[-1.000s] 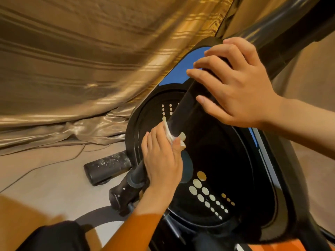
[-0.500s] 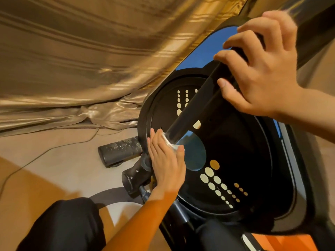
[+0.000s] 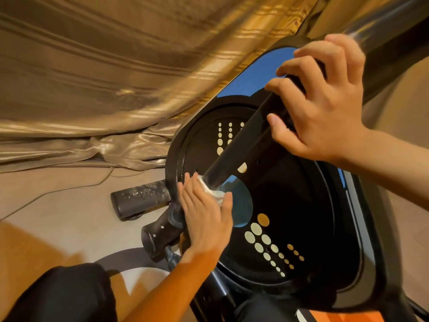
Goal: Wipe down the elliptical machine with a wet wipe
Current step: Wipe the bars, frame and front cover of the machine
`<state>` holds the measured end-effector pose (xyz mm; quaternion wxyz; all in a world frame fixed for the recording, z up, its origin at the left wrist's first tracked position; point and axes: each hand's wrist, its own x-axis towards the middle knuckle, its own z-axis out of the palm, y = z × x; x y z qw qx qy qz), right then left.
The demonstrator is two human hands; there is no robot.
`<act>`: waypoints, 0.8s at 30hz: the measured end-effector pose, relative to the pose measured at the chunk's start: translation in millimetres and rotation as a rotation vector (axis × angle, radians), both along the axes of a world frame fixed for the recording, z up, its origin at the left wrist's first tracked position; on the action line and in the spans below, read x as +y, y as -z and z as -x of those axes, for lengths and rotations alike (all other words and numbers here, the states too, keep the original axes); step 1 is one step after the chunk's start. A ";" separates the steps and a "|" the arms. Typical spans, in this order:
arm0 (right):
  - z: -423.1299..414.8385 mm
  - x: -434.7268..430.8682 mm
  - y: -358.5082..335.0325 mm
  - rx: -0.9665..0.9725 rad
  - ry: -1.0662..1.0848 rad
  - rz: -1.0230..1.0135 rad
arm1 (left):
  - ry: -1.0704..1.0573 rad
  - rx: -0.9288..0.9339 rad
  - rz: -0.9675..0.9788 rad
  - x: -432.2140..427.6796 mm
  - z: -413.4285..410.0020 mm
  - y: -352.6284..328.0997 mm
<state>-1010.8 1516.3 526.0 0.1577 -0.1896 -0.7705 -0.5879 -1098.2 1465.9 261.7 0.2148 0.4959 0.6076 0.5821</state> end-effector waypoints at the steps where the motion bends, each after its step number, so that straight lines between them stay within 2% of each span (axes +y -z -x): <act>1: -0.7 0.6 1.0 0.006 -0.003 -0.001 | -0.007 0.025 -0.093 3.0 -3.3 -10.1; 3: -1.4 1.1 2.3 0.013 -0.002 -0.003 | -0.034 0.097 -0.244 9.0 -4.2 -25.8; 6: -1.5 1.7 1.5 0.008 0.014 -0.002 | -0.024 0.234 -0.281 17.1 2.6 -7.2; 8: -1.3 1.5 0.6 0.009 0.015 -0.003 | -0.034 0.258 -0.201 15.0 8.1 27.8; 11: -1.1 0.5 2.3 0.019 0.014 0.003 | 0.025 0.097 0.109 4.0 15.0 58.3; 13: -0.1 0.4 3.2 0.029 0.020 0.008 | 0.091 -0.003 0.196 2.8 12.9 49.9; 19: -0.9 -2.3 0.2 -0.010 0.033 0.048 | 0.017 0.212 -0.404 16.1 7.5 -70.8; 24: -14.5 -1.9 -25.1 -0.191 0.001 0.130 | 0.016 0.418 -0.612 32.7 21.3 -151.2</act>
